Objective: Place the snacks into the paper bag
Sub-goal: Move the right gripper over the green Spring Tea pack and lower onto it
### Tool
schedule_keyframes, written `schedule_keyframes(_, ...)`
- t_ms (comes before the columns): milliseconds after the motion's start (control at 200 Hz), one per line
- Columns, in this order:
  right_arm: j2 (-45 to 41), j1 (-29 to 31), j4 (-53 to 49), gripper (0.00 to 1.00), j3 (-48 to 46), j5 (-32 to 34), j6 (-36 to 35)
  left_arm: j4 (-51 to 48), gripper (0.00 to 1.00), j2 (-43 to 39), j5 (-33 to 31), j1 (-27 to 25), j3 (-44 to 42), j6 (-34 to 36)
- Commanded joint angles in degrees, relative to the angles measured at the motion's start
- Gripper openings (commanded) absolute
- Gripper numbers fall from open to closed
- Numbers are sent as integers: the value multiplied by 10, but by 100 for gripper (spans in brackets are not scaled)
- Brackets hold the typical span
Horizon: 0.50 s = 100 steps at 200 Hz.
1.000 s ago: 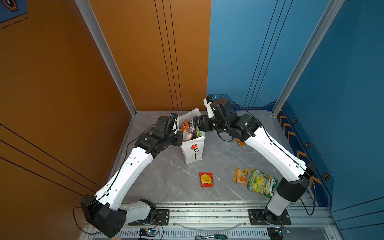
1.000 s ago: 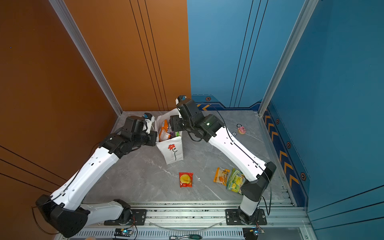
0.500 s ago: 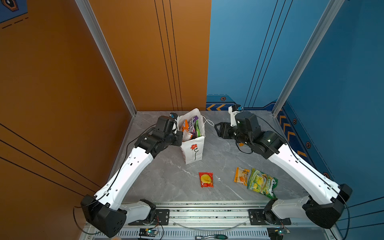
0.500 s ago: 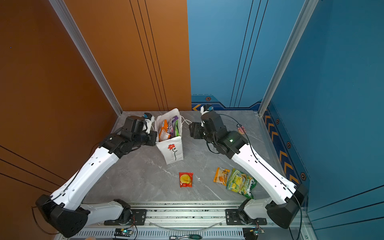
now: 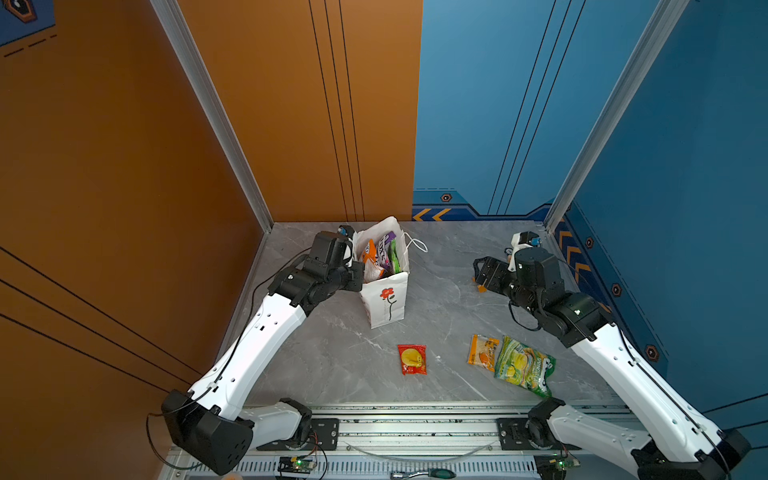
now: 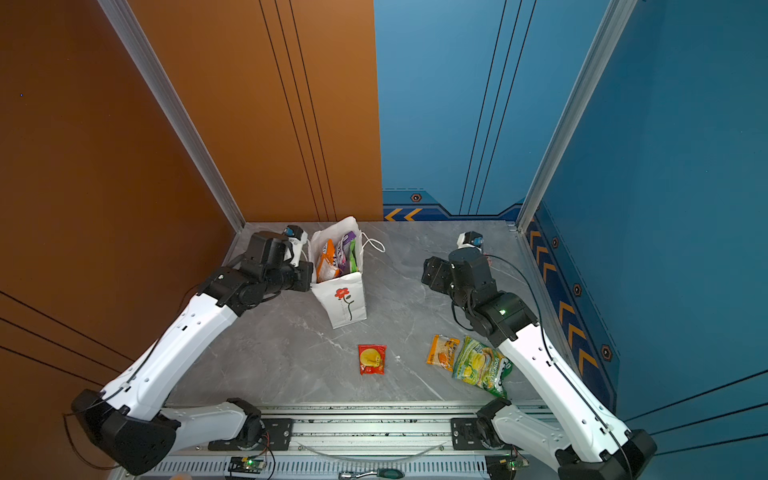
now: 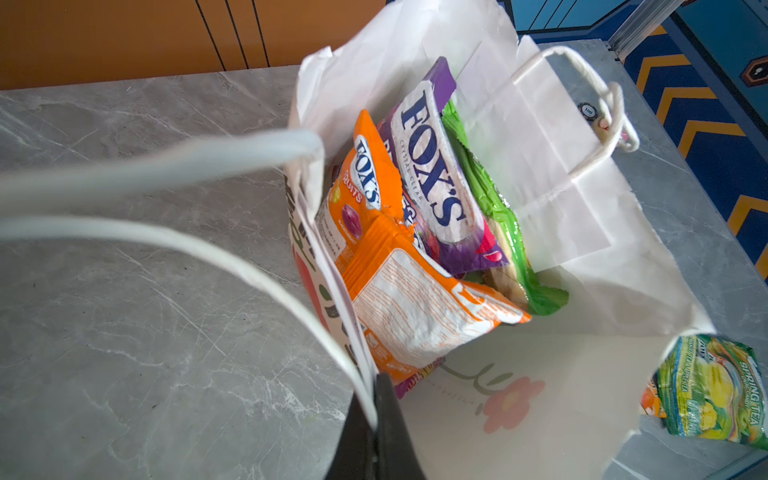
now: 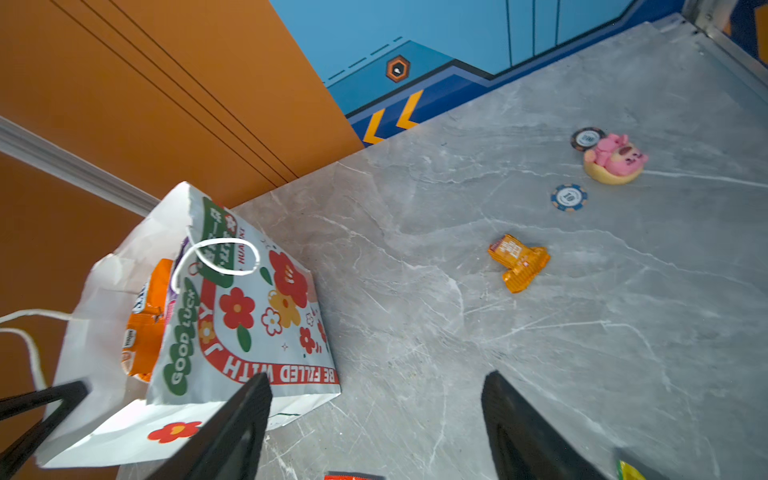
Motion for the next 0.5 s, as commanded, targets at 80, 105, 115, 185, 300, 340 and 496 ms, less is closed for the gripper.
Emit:
schedule_keyframes(80,-31,-40,-75,86,-49,19,47,36,0,-21,-13,6,5,2)
schedule_keyframes(105,-37,-50,-78,87,-62,10,54,36,0,-21,-13,6,5,2)
schedule_keyframes(115,-40,-54,-79,87,-68,5,57,36,0,-22,-13,6,5,2)
schedule_keyframes(185,-56,-93,-84,87,-108,-38,75,36,0,-20,-13,6,5,2)
schedule_keyframes(300,-51,-144,-110,88,-153,-121,70,36,0,-18,-12,6,4,1)
schedule_keyframes(340,-42,-155,-127,90,-164,-137,65,37,0,-17,-11,6,4,0)
schedule_keyframes(496,-26,-160,-174,93,-203,-129,62,36,0,-16,-8,6,5,0)
